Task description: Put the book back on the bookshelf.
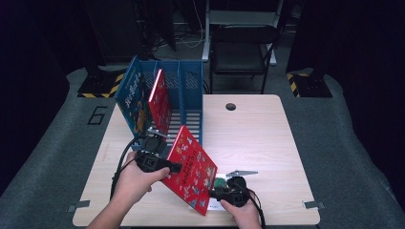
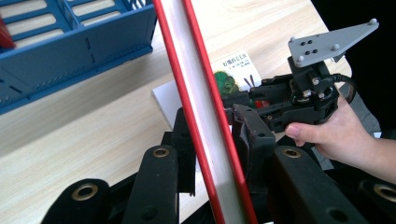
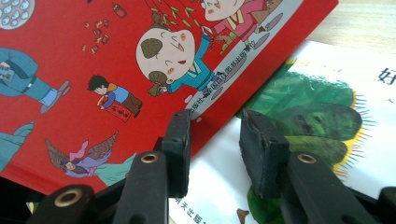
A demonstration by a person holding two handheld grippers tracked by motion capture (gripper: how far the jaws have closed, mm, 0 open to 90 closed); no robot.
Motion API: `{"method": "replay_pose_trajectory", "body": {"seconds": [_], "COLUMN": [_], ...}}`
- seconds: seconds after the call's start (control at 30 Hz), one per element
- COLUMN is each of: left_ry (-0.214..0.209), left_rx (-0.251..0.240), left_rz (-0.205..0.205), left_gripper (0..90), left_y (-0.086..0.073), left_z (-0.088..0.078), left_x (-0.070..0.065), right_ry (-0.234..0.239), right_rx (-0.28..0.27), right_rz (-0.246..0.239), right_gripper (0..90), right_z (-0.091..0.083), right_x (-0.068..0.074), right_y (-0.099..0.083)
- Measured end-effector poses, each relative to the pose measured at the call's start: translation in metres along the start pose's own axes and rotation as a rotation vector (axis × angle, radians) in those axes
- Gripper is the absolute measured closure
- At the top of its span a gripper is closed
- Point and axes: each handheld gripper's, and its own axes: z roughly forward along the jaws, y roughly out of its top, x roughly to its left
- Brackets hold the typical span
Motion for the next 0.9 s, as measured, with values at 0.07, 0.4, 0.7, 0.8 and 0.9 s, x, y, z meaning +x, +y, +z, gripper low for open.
{"method": "replay_pose_trajectory", "body": {"seconds": [0.07,0.4,0.7,0.8,0.9], "left_ry": [0.000,0.028,0.047,0.044,0.043], "left_rx": [0.000,0.013,0.015,0.031,0.041], "left_rz": [0.010,0.052,0.082,0.106,0.120], "left_gripper": [72.0,73.7,77.6,78.5,79.1], "left_y": [0.002,0.011,0.019,0.022,0.024], "left_z": [-0.001,-0.002,-0.001,-0.002,-0.002], "left_x": [-0.002,-0.013,-0.021,-0.025,-0.026], "right_ry": [0.000,0.014,0.016,0.017,0.025], "right_rx": [0.001,0.002,-0.003,-0.003,0.000], "right_rz": [-0.005,-0.022,-0.020,-0.023,-0.030], "right_gripper": [63.3,62.5,61.5,61.2,61.1], "right_z": [0.002,0.005,0.007,0.006,0.006], "right_x": [0.002,0.005,0.007,0.007,0.007], "right_y": [0.000,0.001,0.001,0.001,0.001]}}
